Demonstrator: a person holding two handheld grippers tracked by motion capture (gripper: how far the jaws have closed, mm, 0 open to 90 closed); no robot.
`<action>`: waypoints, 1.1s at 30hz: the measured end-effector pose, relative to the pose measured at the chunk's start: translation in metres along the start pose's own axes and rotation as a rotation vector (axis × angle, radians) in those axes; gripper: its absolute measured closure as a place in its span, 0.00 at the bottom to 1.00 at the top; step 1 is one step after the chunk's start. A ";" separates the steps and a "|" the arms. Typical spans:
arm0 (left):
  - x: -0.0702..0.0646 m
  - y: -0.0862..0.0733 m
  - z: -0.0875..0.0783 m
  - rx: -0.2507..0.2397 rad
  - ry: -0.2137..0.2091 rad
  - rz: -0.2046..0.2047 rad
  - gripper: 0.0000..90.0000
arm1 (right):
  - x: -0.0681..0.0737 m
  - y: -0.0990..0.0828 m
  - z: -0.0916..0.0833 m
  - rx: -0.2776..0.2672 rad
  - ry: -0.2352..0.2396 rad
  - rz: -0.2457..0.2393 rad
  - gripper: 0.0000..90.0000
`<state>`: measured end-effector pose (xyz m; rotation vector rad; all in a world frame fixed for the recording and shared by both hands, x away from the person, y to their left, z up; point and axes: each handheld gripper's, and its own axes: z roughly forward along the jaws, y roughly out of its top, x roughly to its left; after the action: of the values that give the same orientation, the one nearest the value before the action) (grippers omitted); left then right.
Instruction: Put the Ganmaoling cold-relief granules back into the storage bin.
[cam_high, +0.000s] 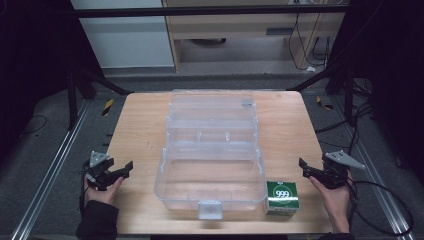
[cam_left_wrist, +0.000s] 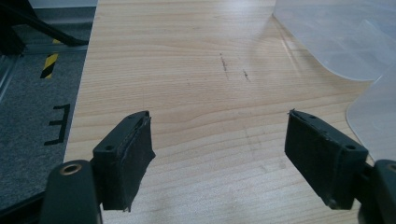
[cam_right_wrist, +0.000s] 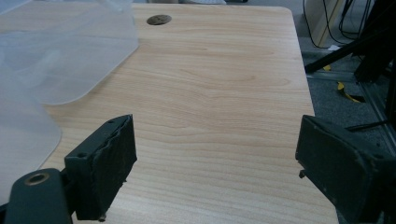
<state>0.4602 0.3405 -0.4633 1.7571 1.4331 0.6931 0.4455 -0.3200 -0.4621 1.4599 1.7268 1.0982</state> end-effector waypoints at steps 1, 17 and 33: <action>-0.001 0.000 0.000 0.002 0.001 0.002 0.26 | 0.000 0.001 -0.002 -0.003 0.004 -0.003 0.14; -0.004 -0.001 0.000 0.022 -0.007 0.000 0.29 | 0.020 0.037 -0.026 0.009 0.148 -0.152 0.14; -0.005 -0.002 0.002 0.035 0.002 0.009 0.29 | 0.052 0.075 -0.035 0.201 0.370 -0.453 0.06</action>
<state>0.4595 0.3359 -0.4653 1.7912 1.4481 0.6785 0.4396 -0.2726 -0.3766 0.9310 2.3396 1.0066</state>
